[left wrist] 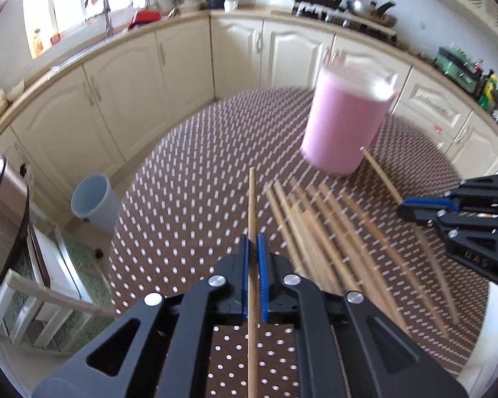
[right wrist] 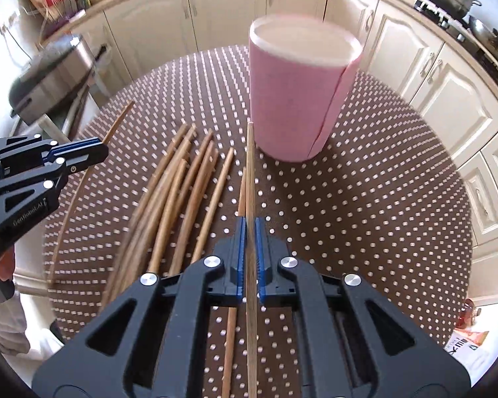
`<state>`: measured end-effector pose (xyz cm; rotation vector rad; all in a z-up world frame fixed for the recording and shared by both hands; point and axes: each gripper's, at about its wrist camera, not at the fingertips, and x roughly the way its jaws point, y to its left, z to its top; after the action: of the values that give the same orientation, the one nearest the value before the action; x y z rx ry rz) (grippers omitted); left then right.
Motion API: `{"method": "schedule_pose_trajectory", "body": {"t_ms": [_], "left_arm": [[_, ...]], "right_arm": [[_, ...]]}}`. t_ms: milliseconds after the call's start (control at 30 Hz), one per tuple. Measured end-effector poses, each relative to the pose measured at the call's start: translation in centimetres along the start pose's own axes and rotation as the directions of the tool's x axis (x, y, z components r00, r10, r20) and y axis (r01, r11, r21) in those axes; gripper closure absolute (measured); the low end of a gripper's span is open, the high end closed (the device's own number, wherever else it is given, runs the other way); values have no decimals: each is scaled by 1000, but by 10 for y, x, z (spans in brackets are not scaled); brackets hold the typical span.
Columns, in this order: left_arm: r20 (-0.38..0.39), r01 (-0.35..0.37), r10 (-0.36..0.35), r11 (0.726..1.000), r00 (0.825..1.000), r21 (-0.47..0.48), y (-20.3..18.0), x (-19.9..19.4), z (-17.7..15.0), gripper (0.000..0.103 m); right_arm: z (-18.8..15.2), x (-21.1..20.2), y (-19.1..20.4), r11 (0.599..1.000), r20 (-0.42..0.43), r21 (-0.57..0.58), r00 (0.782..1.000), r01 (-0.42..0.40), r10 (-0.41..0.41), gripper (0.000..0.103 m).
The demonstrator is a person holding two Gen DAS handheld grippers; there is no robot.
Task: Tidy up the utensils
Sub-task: 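Lift the chopstick with the right gripper and drop it into the pink cup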
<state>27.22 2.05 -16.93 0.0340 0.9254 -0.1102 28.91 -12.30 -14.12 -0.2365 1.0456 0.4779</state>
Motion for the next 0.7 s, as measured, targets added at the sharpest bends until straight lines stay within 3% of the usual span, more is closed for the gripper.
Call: {"method": "schedule_pose_trajectory", "body": {"t_ms": [167,433,567,700], "left_arm": [[81,102,-102,995,991,3,-5,-43,17,97],[218,163,-176,984,960,75,-29,-103,42,97],[302,174,-199,979,932,105,-43,-123,67,97],[362,175,-208,977,909,121,-59,-135,92,97]], "right_arm": [[-4,-41,-5,999,106,18,994,-38,36,97],[-6,-104,-15,998,282,27,958,-62,52,97],[0,-132,-17,998,377,40,925,-56,37,97],[12,-159,-24,997,488,70,873,-16,-20,97]]}}
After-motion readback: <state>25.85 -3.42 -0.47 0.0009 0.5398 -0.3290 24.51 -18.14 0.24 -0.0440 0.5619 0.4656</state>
